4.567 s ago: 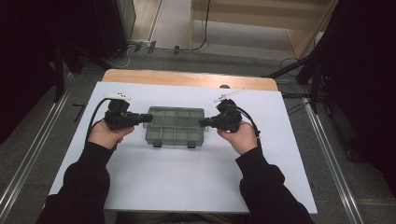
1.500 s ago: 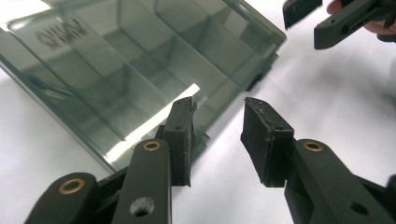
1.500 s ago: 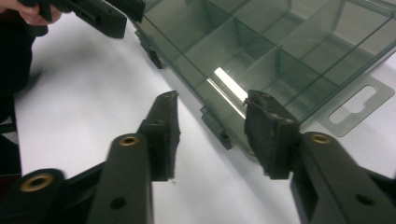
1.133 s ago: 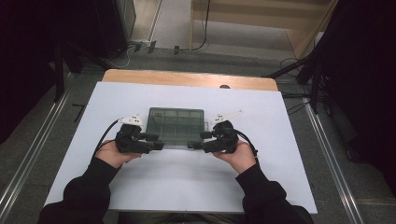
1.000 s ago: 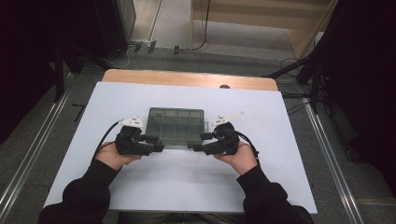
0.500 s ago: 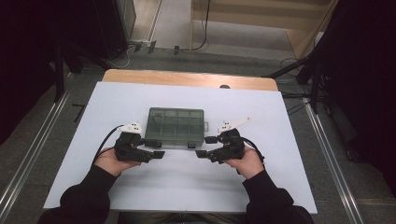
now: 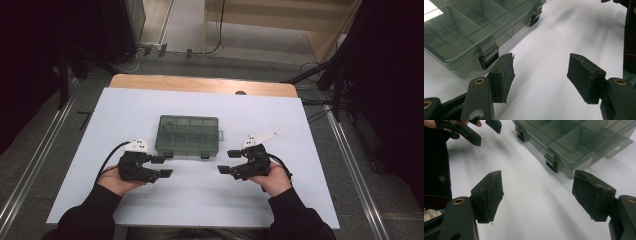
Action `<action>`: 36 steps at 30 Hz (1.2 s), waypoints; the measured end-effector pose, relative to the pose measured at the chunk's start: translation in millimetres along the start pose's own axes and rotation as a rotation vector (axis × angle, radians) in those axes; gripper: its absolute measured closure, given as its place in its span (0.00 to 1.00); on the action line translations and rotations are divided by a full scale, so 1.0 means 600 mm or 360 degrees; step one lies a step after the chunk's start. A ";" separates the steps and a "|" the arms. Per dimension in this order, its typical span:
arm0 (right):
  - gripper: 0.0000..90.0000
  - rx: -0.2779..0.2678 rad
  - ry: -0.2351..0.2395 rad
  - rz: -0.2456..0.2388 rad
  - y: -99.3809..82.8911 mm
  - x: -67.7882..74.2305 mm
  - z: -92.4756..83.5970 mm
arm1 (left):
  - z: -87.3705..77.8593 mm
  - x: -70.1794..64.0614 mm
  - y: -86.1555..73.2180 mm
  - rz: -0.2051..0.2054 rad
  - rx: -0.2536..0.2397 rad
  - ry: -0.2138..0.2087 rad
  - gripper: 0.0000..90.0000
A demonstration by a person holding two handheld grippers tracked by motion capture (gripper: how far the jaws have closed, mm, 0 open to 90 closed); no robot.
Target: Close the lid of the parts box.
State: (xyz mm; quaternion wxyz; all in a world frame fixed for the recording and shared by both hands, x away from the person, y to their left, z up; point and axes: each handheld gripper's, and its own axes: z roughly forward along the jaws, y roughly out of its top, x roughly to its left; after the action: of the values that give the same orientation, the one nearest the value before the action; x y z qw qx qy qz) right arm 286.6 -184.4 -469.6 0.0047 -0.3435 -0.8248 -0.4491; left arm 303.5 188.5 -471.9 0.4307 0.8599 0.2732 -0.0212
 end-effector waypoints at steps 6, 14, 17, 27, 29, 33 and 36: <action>0.28 0.0011 -0.0030 -0.0005 -0.018 -0.002 -0.007 | -0.008 0.000 -0.009 -0.0007 -0.0009 0.0013 0.37; 0.28 0.0001 -0.0077 0.0040 -0.045 -0.005 -0.029 | -0.013 0.002 -0.026 -0.0026 0.0023 0.0047 0.36; 0.28 -0.0007 -0.0094 0.0054 -0.055 -0.005 -0.038 | -0.016 0.000 -0.031 -0.0017 0.0030 0.0072 0.36; 0.28 -0.0027 -0.0128 0.0075 -0.078 -0.008 -0.057 | -0.028 0.001 -0.048 -0.0025 0.0034 0.0101 0.36; 0.28 -0.0025 -0.0145 0.0075 -0.083 -0.010 -0.059 | -0.030 -0.001 -0.052 -0.0015 0.0048 0.0111 0.36; 0.28 -0.0022 -0.0158 0.0079 -0.092 -0.010 -0.064 | -0.036 -0.001 -0.060 -0.0018 0.0050 0.0122 0.36; 0.28 -0.0026 -0.0160 0.0077 -0.099 -0.011 -0.067 | -0.041 0.000 -0.064 -0.0030 0.0047 0.0129 0.36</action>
State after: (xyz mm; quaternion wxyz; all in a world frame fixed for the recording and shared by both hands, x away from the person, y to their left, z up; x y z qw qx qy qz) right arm 245.5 -239.5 -491.2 -0.0286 -0.3854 -0.8118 -0.4377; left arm 279.8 225.6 -484.5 0.4063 0.8638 0.2980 0.0057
